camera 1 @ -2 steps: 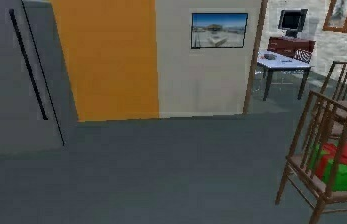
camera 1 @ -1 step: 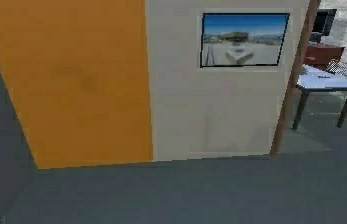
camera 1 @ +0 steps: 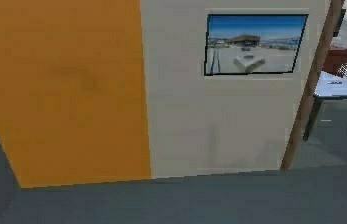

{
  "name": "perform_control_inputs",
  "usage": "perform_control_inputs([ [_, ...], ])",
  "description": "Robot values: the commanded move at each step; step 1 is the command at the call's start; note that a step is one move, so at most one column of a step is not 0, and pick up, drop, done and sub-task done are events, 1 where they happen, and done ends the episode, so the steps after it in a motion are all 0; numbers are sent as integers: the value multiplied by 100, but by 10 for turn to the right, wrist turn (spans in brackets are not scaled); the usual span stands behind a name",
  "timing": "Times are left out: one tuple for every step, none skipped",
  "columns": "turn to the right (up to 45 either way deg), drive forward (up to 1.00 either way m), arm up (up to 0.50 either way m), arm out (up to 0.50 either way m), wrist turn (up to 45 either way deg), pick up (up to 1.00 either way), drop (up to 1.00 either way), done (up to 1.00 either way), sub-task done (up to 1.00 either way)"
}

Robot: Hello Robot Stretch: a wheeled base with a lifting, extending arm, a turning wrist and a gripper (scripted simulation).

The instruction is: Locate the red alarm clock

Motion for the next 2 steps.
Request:
perform_control_inputs([
  [450, 0, 0, 0, 0, 0, 0, 0, 0],
  [30, 0, 0, 0, 0, 0, 0, 0, 0],
])
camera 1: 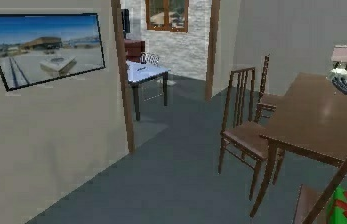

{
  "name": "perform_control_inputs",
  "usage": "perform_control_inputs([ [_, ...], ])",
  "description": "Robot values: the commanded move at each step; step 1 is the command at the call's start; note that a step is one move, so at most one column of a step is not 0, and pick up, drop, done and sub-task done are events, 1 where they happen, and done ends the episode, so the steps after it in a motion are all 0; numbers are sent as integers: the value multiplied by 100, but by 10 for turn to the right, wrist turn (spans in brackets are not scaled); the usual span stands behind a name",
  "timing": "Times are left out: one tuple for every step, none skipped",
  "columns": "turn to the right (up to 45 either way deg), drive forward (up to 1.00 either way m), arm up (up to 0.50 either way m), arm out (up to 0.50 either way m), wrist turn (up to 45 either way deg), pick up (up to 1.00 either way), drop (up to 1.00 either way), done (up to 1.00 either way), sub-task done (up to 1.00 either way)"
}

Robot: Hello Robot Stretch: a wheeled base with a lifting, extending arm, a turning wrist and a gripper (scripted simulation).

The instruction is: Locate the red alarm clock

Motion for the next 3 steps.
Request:
perform_control_inputs([
  [-150, 0, 0, 0, 0, 0, 0, 0, 0],
  [0, 30, 0, 0, 0, 0, 0, 0, 0],
  [120, 0, 0, 0, 0, 0, 0, 0, 0],
])
